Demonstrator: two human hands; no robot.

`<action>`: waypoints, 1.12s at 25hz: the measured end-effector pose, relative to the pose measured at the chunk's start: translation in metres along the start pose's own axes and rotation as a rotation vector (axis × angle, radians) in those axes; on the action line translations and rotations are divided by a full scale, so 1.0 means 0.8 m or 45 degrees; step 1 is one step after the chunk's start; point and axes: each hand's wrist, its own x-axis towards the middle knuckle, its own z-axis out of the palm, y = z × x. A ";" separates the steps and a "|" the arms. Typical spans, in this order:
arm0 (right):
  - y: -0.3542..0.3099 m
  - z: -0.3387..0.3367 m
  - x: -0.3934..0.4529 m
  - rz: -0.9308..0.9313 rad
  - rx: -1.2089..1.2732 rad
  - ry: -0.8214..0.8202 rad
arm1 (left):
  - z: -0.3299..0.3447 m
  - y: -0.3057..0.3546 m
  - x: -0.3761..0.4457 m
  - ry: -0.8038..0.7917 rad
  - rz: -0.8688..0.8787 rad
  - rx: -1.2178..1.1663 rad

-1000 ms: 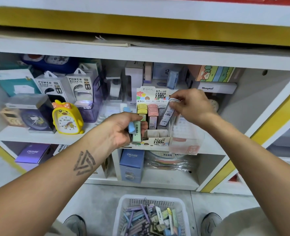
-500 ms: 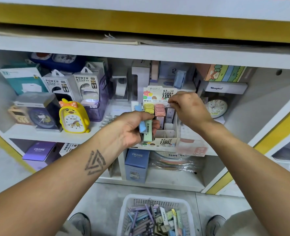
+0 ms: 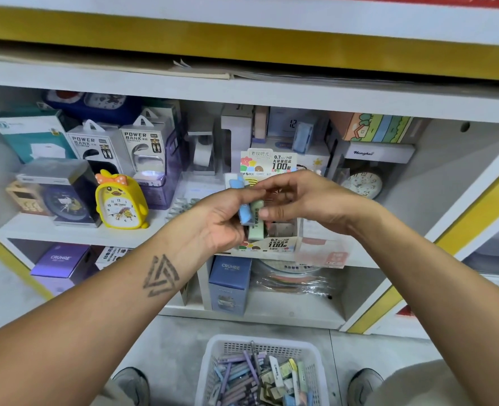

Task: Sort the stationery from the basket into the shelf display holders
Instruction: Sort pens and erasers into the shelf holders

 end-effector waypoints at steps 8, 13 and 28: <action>0.000 0.008 0.008 0.001 0.023 0.290 | -0.008 0.009 -0.009 -0.049 0.004 -0.035; 0.000 0.006 0.022 -0.037 0.096 0.616 | -0.029 0.019 -0.011 0.210 -0.014 -0.001; 0.005 0.070 0.070 -0.148 -0.318 0.503 | -0.123 0.065 -0.042 0.513 0.205 -0.073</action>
